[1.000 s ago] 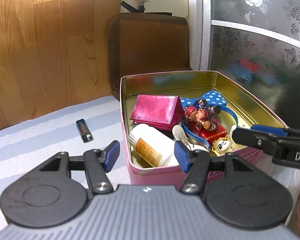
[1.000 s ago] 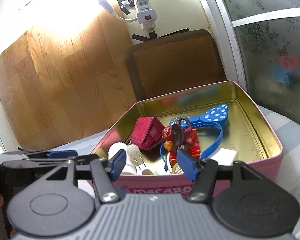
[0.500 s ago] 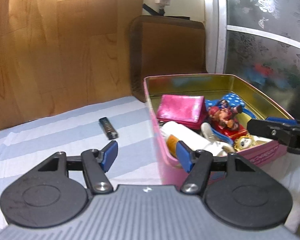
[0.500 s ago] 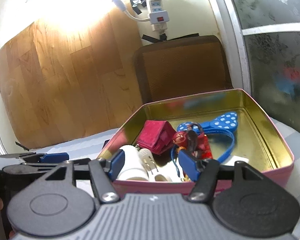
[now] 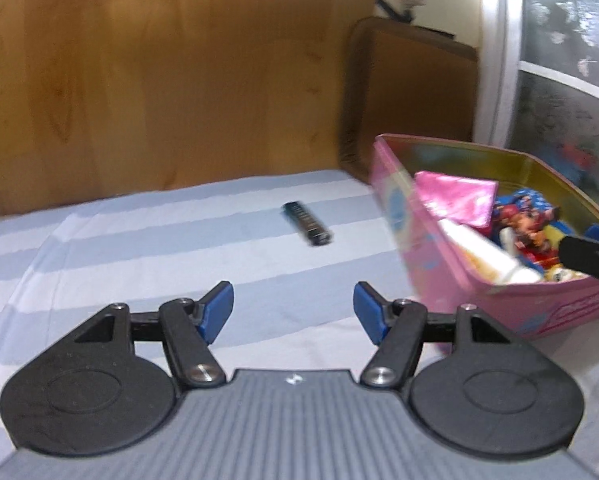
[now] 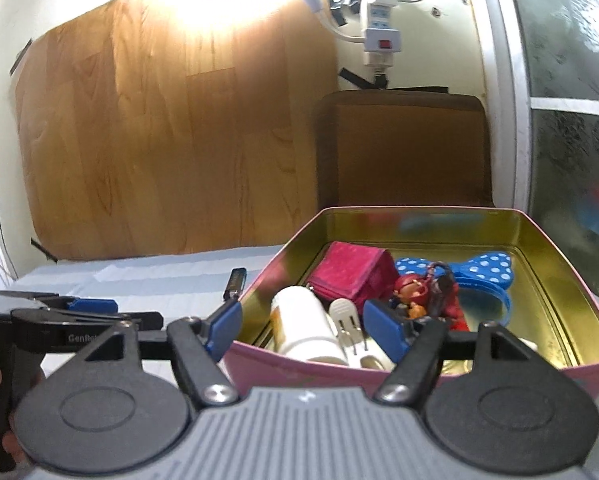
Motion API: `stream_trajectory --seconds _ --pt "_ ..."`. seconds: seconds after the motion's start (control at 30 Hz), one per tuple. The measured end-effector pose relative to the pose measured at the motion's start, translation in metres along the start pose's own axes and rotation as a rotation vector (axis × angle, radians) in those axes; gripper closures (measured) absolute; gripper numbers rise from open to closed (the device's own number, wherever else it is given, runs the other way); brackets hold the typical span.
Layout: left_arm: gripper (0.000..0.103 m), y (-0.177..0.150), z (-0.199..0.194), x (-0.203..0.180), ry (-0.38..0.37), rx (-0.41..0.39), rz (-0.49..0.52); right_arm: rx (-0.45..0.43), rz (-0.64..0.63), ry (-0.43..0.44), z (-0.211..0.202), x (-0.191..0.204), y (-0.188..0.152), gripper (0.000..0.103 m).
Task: Organize rigid objects
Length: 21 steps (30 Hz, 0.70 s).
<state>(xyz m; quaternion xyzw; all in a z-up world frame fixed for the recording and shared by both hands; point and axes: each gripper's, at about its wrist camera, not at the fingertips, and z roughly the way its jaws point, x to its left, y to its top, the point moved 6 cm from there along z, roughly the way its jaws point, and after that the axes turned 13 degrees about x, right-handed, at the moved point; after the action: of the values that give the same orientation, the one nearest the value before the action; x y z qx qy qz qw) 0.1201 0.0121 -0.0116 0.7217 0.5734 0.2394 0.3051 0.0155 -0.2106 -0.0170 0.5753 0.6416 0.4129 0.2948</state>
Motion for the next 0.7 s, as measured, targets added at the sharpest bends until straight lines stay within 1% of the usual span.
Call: stream_trajectory --seconds 0.1,0.23,0.3,0.47,0.57,0.67,0.7 --pt "0.035 -0.005 0.006 0.016 0.036 0.013 -0.029 -0.01 -0.014 -0.008 0.0 0.004 -0.002 0.033" --pt "0.035 -0.008 0.011 0.03 0.048 0.022 -0.067 -0.028 -0.027 -0.029 0.0 0.008 -0.003 0.032" --pt "0.035 -0.009 0.013 0.033 0.038 0.024 -0.078 -0.031 -0.021 -0.033 -0.001 0.007 -0.003 0.032" --pt "0.035 -0.011 0.016 0.027 0.012 0.025 -0.062 -0.048 -0.023 -0.058 -0.003 0.01 -0.003 0.031" --pt "0.035 -0.012 0.014 0.019 -0.008 0.023 -0.044 -0.057 -0.029 -0.085 -0.007 0.008 -0.005 0.027" --pt "0.034 -0.011 0.009 0.007 -0.034 0.011 -0.013 -0.06 -0.013 -0.114 -0.013 0.0 -0.012 0.021" --pt "0.033 -0.011 0.007 0.003 -0.041 0.005 -0.002 -0.059 -0.001 -0.116 -0.015 -0.003 -0.015 0.019"
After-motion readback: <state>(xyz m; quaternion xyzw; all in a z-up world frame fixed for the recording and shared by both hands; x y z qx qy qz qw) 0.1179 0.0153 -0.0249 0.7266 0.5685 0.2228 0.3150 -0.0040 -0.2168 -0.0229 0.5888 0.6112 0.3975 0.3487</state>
